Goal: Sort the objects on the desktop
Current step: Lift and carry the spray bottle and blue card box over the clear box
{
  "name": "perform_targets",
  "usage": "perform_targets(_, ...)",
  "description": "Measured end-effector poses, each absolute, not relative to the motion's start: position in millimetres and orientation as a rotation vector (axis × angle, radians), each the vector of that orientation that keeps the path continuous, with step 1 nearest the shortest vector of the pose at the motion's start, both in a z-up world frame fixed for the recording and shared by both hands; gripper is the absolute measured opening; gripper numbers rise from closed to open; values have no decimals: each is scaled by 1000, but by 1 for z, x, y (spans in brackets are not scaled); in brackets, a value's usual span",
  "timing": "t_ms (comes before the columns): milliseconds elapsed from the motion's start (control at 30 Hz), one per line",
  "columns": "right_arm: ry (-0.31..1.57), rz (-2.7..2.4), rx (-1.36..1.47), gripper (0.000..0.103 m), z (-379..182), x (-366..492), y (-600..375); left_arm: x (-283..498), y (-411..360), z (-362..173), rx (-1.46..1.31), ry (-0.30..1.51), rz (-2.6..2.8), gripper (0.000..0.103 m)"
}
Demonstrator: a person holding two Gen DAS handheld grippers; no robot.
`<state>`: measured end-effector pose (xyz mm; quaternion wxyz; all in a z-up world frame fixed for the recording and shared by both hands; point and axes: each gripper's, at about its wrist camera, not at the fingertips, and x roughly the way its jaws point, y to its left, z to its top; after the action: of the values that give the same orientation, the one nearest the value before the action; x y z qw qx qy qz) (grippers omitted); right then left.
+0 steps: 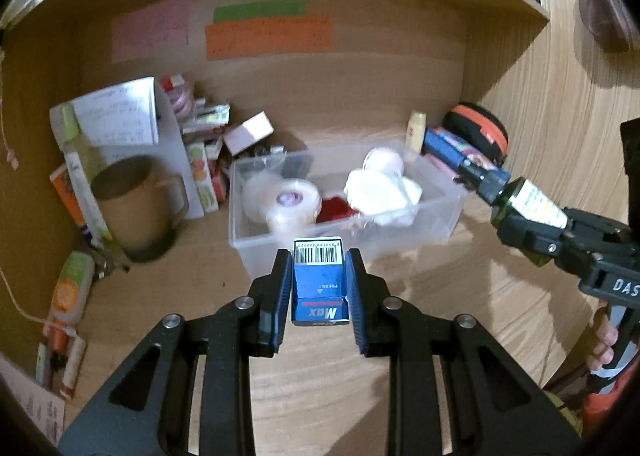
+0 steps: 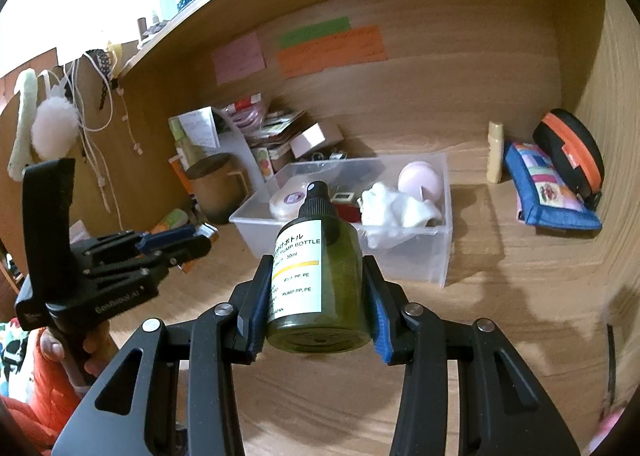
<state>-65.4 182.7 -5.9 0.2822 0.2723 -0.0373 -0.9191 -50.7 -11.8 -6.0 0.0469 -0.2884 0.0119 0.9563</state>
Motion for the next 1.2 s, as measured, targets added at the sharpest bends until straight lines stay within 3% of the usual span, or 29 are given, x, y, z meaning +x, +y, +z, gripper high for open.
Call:
perform_targets(600,-58,-2487,733,38,10,-134,177,-123,-24,29,-827,-91,2824,26)
perform_targets(1200,46,-2457,909,38,-16,-216,159,-210,-3,-11,-1004,-86,2713,26)
